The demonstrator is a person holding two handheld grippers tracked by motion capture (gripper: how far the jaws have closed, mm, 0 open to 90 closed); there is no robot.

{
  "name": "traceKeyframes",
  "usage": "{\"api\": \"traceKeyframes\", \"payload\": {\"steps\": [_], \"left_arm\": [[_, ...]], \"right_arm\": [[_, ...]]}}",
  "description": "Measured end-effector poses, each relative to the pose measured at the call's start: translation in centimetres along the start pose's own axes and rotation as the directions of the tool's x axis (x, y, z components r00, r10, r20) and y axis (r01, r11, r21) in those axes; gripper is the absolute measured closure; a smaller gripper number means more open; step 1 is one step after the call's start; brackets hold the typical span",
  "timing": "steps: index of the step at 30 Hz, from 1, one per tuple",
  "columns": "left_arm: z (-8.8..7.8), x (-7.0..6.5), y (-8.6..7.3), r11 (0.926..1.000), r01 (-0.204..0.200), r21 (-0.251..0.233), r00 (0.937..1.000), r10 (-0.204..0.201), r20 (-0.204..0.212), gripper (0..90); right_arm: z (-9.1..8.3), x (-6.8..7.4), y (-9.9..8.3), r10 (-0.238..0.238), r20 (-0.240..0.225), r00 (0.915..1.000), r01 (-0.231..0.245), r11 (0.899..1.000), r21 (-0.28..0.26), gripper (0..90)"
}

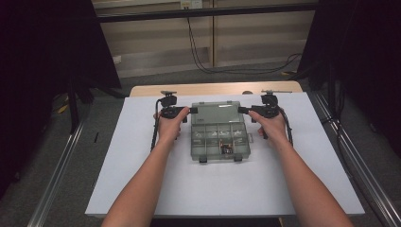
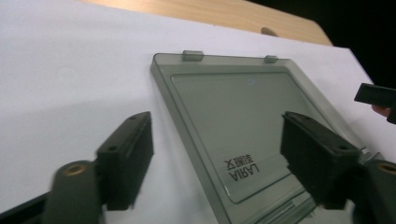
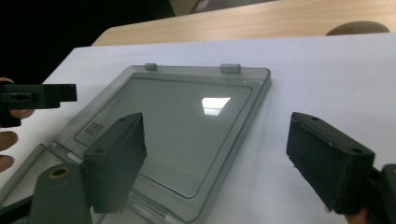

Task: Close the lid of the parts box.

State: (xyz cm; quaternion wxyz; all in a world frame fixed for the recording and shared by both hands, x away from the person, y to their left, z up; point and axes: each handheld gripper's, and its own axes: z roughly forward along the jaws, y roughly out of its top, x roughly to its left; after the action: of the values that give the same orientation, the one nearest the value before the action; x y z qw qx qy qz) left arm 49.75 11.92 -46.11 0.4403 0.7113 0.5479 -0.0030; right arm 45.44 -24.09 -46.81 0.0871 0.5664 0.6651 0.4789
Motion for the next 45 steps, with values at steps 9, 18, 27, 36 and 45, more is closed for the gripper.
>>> {"api": "traceKeyframes", "payload": {"steps": [9,18,27,36,45], "left_arm": [[1.4,0.4,-0.6,0.9951,0.064,0.075,0.9978,-0.065,0.014,38.8],[1.8,0.5,-0.8,0.9897,0.103,0.099,0.9944,-0.105,0.011,47.5],[2.1,0.2,-1.0,0.9867,0.103,0.126,0.9936,-0.108,0.034,55.2],[0.2,-0.8,-0.3,0.9996,0.024,0.014,0.9990,-0.025,0.038,69.3],[-1.6,-1.4,-0.5,0.9943,-0.094,-0.050,0.9930,0.097,0.067,72.6]], "right_arm": [[1.2,-0.5,-0.4,0.064,-0.011,0.9979,-0.063,0.997,0.034,36.2],[2.1,-1.4,-1.2,0.121,-0.024,0.9924,-0.118,0.989,0.086,44.6],[2.7,-0.8,-1.4,0.123,-0.064,0.9903,-0.115,0.986,0.119,49.3],[1.4,-0.2,-0.9,0.018,-0.095,0.9953,-0.013,0.999,0.051,66.6],[-1.1,0.9,-1.0,-0.162,-0.069,0.9844,0.160,0.987,-0.037,79.9]]}}
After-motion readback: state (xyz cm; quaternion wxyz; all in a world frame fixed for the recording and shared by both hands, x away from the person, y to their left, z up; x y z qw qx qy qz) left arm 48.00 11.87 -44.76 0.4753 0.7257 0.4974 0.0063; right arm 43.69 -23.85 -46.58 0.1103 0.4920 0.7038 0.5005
